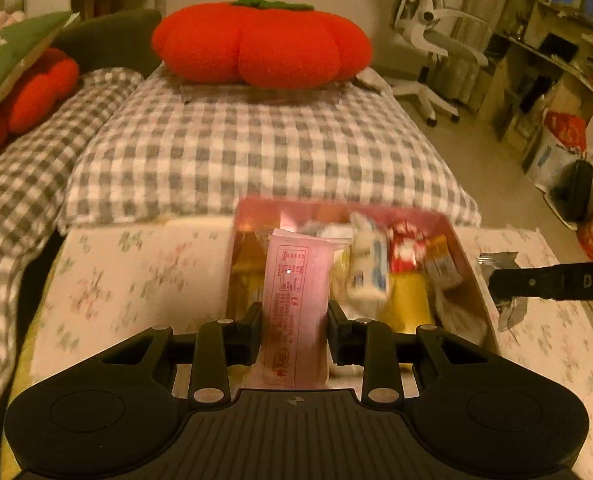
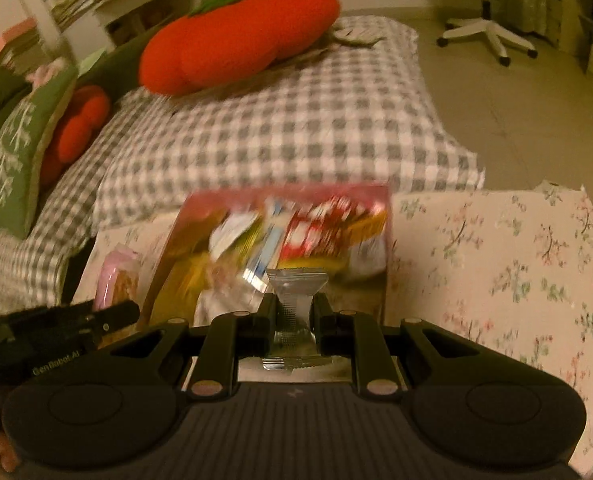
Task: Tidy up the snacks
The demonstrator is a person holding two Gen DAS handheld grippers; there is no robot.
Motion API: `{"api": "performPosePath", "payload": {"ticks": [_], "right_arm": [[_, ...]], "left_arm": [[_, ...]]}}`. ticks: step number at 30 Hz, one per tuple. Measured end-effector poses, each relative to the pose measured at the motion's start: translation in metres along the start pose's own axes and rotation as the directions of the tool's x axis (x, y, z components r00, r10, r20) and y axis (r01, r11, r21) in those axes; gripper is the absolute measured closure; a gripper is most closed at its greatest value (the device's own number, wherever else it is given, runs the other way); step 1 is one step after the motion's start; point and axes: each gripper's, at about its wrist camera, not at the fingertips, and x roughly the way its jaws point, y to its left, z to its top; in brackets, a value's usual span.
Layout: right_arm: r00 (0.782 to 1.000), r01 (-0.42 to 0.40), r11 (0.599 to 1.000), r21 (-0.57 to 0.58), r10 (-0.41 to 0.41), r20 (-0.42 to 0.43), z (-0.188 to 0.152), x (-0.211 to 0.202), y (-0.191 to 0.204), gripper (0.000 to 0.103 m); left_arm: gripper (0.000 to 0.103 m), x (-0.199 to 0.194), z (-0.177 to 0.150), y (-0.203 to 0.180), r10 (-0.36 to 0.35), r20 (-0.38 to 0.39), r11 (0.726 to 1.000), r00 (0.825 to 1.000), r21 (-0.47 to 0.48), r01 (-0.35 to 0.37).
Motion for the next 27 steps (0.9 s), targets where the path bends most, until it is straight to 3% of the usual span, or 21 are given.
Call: {"api": "performPosePath", "payload": {"ticks": [6, 17, 19, 23, 27], "right_arm": [[0.998, 0.06, 0.998, 0.0, -0.06, 0.013, 0.013, 0.032, -0.009, 0.086], [0.994, 0.104, 0.994, -0.02, -0.104, 0.029, 0.007, 0.056, -0.013, 0.086], [0.995, 0.097, 0.995, -0.009, -0.096, 0.032, 0.008, 0.054, -0.014, 0.084], [0.996, 0.075, 0.997, 0.032, -0.076, 0.039, 0.009, 0.049, -0.015, 0.078], [0.997, 0.072, 0.996, 0.055, -0.075, 0.037, 0.01, 0.042, -0.015, 0.077]], "left_arm": [[0.074, 0.032, 0.014, -0.002, -0.007, 0.056, 1.0, 0.998, -0.006, 0.007], [0.073, 0.062, 0.004, -0.006, -0.07, 0.039, 0.997, 0.997, 0.019, 0.07], [0.071, 0.061, 0.004, -0.009, -0.074, 0.041, 0.997, 0.996, 0.034, 0.072], [0.055, 0.054, 0.004, -0.011, -0.069, 0.06, 0.996, 0.996, 0.052, 0.066], [0.055, 0.044, 0.006, -0.007, -0.06, 0.063, 0.997, 0.996, 0.048, 0.057]]}}
